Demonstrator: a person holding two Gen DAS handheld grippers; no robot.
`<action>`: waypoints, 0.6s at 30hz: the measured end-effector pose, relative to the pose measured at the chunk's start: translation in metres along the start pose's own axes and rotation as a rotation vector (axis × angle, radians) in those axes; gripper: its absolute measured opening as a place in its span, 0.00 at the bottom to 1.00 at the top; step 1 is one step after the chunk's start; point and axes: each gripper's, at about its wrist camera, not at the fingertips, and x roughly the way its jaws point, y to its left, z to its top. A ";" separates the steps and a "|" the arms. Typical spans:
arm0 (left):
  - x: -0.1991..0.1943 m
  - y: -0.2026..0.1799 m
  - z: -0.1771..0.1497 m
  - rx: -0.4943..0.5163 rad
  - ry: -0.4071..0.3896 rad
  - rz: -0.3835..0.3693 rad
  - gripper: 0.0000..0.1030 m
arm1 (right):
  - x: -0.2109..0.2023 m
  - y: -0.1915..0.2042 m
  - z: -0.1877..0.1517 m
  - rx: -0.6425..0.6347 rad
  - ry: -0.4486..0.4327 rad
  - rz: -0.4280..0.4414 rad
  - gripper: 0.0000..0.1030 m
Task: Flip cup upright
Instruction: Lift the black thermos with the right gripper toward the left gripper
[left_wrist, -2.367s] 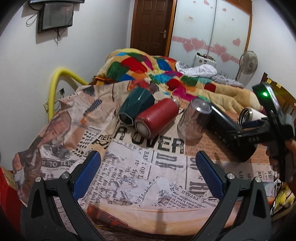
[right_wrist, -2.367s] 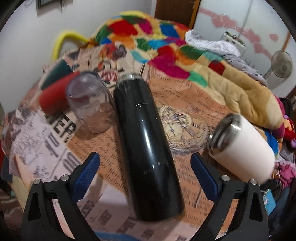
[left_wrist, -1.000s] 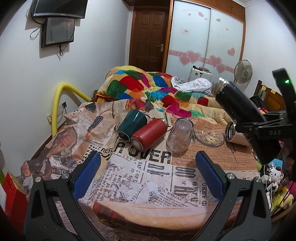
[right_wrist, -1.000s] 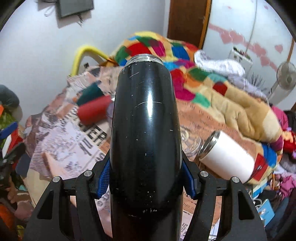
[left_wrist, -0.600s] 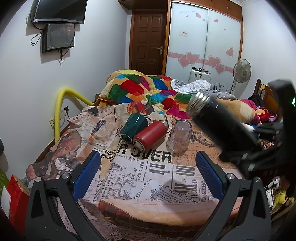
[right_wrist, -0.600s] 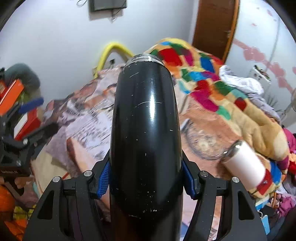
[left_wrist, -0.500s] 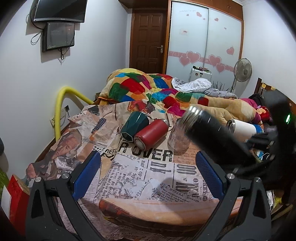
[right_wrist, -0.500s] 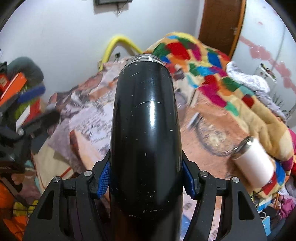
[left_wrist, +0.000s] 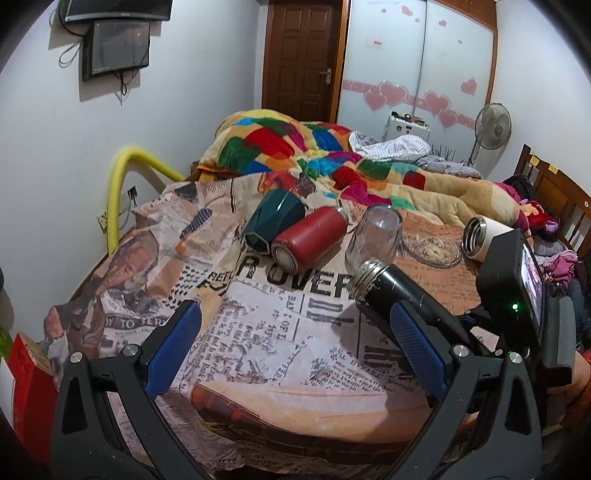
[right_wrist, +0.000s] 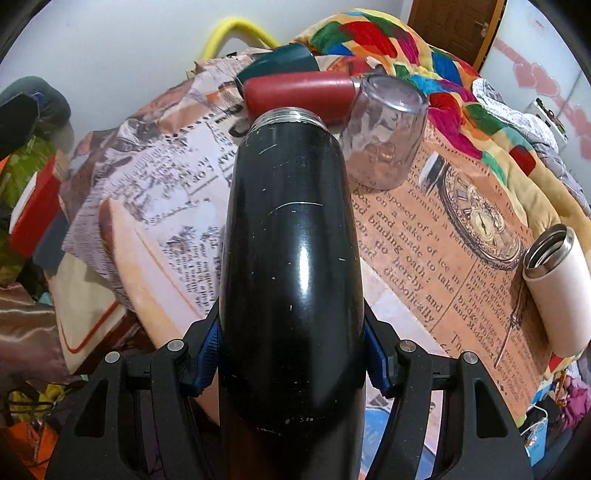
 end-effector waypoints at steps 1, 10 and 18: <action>0.002 0.001 -0.001 -0.001 0.005 0.000 1.00 | -0.002 0.004 -0.003 0.000 0.000 -0.007 0.60; 0.020 0.006 -0.010 -0.012 0.053 -0.002 1.00 | 0.010 0.008 -0.005 -0.006 0.025 -0.016 0.60; 0.029 0.011 -0.010 -0.051 0.094 -0.015 0.96 | 0.003 0.008 -0.004 -0.008 0.012 -0.005 0.60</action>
